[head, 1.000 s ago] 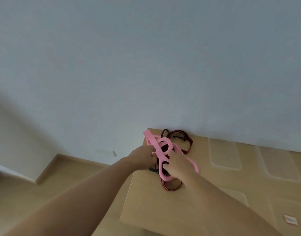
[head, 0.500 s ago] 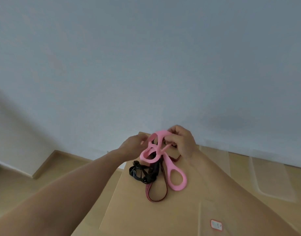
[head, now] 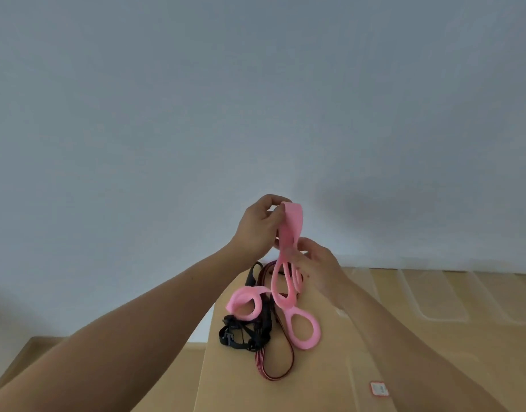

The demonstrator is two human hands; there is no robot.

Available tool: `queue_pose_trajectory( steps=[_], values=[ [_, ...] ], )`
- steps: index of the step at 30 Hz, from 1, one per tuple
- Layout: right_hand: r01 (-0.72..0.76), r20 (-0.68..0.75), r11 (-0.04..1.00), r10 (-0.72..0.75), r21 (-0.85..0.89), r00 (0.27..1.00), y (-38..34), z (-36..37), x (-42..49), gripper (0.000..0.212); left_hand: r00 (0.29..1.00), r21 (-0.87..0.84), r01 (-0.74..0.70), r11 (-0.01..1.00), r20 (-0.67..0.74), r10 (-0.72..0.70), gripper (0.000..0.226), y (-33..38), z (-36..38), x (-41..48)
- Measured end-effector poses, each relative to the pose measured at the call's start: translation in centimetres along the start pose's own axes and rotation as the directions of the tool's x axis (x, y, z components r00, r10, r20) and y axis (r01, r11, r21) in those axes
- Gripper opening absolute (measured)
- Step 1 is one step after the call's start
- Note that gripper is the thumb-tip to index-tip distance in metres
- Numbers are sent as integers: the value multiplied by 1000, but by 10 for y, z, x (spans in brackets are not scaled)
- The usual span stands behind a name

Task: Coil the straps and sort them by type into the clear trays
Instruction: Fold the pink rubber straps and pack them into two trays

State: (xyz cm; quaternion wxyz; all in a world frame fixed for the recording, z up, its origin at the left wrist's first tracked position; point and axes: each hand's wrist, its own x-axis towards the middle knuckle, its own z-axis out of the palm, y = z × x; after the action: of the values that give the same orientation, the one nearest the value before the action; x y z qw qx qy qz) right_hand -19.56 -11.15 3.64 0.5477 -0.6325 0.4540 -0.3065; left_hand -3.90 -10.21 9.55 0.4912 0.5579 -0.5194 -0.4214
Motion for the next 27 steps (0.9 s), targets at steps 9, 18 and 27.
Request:
queue_pose_trajectory(
  steps=[9, 18, 27],
  values=[
    [-48, -107, 998, 43, -46, 993, -7, 20, 6, 26, 836, -291, 484, 825, 433, -337, 66, -40, -14, -8],
    [-135, 49, 986, 140, -96, 989, 47, 30, 28, 36, 834, -334, 519, 787, -5, -552, 23, -100, -41, -15],
    [-102, 46, 557, 245, -824, 968, 122, 46, 62, 35, 800, -142, 578, 804, -98, -592, 11, -107, -40, -16]
  ],
)
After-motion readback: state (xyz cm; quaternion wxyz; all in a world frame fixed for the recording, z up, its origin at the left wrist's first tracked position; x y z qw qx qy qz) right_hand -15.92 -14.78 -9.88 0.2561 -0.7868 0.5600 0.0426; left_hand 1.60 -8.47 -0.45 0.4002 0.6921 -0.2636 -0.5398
